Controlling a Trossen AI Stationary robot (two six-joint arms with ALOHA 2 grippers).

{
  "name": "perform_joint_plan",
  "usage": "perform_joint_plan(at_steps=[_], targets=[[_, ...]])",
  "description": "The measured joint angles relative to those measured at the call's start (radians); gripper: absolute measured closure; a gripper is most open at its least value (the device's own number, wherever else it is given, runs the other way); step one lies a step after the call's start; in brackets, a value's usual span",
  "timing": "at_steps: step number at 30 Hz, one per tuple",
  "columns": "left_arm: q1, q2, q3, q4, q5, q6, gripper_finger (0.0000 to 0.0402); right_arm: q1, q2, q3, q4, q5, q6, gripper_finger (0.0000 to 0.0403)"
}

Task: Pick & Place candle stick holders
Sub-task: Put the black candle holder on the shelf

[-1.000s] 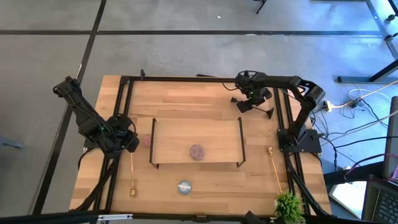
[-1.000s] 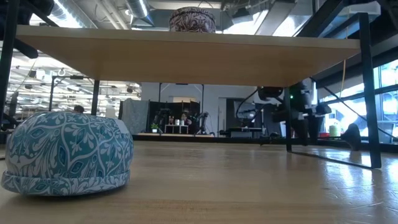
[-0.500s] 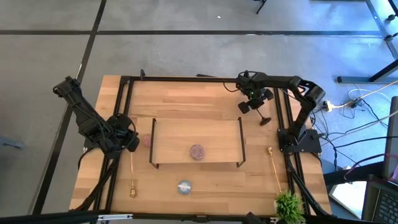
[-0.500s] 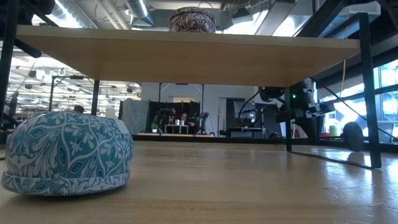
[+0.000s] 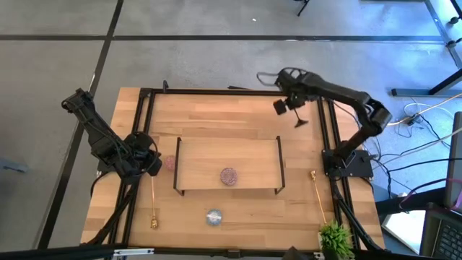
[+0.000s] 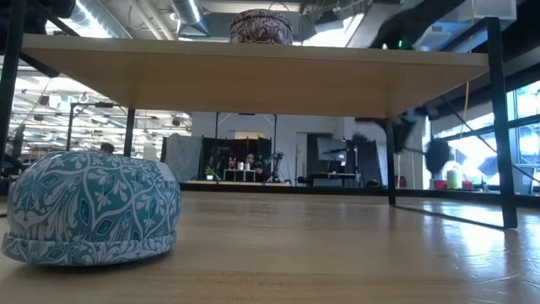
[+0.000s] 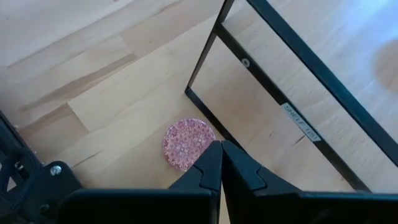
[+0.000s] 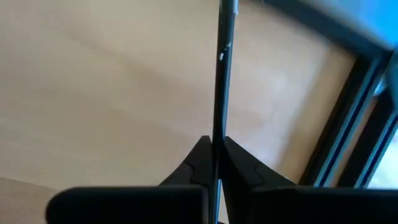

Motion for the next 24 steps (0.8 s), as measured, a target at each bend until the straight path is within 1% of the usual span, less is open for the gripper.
perform_joint_plan(at_steps=[6, 10, 14, 18, 21, 24], targets=[[0.000, 0.000, 0.000, 0.000, -0.023, 0.007, 0.0400, 0.014, -0.076, 0.190, 0.033, -0.004, -0.009, 0.0388], [0.000, 0.000, 0.000, 0.000, -0.044, 0.008, 0.0400, 0.061, -0.091, 0.331, 0.093, -0.022, -0.100, 0.0388], [0.000, 0.000, 0.000, 0.000, -0.069, 0.008, 0.0400, 0.145, -0.092, 0.454, 0.186, -0.034, -0.189, 0.0388], [0.000, 0.000, 0.000, 0.000, -0.077, 0.010, 0.0400, 0.250, -0.092, 0.524, 0.315, -0.057, -0.256, 0.0388], [0.000, 0.000, 0.000, 0.000, -0.077, 0.016, 0.0400, 0.330, -0.093, 0.531, 0.419, -0.077, -0.266, 0.0388], [0.000, 0.000, 0.000, 0.001, -0.077, 0.016, 0.0400, 0.400, -0.093, 0.531, 0.468, -0.113, -0.252, 0.0388]])
